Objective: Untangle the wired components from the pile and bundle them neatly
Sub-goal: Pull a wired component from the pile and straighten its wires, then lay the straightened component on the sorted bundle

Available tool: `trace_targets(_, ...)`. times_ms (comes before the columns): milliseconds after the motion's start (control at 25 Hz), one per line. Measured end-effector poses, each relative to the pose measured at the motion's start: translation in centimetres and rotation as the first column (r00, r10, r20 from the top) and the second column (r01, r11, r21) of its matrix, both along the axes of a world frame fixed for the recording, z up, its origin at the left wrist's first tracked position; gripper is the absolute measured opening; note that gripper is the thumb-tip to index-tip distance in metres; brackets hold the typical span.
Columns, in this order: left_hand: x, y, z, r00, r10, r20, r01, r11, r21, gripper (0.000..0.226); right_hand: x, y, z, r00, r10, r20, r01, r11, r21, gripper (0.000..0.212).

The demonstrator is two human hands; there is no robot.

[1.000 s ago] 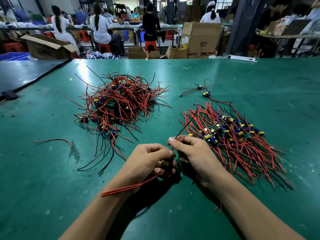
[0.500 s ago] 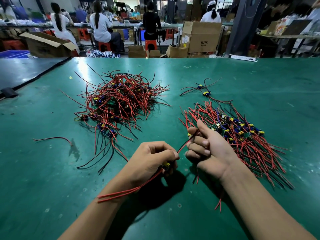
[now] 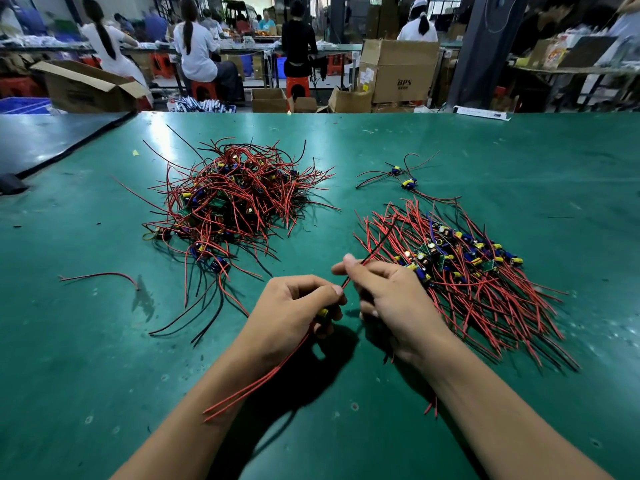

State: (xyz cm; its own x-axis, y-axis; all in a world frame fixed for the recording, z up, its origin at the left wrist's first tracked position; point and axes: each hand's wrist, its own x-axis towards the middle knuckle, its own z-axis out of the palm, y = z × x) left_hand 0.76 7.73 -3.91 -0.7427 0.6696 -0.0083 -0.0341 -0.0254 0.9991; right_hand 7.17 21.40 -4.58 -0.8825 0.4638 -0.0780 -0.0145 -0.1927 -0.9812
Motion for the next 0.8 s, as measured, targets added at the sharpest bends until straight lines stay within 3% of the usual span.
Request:
trace_targets(200, 0.3, -0.2, 0.4, 0.995, -0.085, -0.05, 0.085, 0.996, -0.019, 0.019, -0.5, 1.3, 0.3, 0.981, -0.189, -0.048, 0.177, 0.966, -0.19, 0.034)
trace_targets(360, 0.4, -0.3, 0.5, 0.989, -0.139, -0.045, 0.137, 0.99, -0.045, 0.018, -0.5, 1.8, 0.7, 0.967, -0.237, -0.092, 0.196, 0.926, -0.322, 0.034)
trace_targets(440, 0.5, -0.4, 0.4, 0.987, -0.156, -0.041, 0.154, 0.987, -0.043, 0.018, -0.5, 2.0, 1.0, 0.976, -0.207, -0.071, 0.151, 0.873, -0.463, 0.041)
trace_targets(520, 0.6, -0.3, 0.3, 0.984, -0.174, -0.039, 0.172, 0.984, -0.048, 0.018, -0.2, 2.5, 1.5, 0.991, -0.119, -0.06, 0.052, 0.761, -0.647, 0.048)
trace_targets(640, 0.5, -0.3, 0.0, 0.983, -0.183, -0.021, 0.182, 0.982, -0.059, 0.017, 0.3, 3.0, 1.7, 0.995, 0.011, -0.102, -0.086, 0.644, -0.76, 0.044)
trace_targets(720, 0.5, -0.5, -0.1, 0.985, -0.17, -0.011, 0.168, 0.982, -0.083, 0.017, 0.2, 3.0, 1.4, 0.997, 0.009, -0.08, -0.066, 0.648, -0.759, 0.046)
trace_targets(800, 0.3, -0.5, -0.2, 0.998, -0.063, -0.014, 0.061, 0.992, -0.109, 0.016, 0.0, 2.7, 1.0, 0.998, -0.056, -0.021, 0.031, 0.777, -0.629, 0.043)
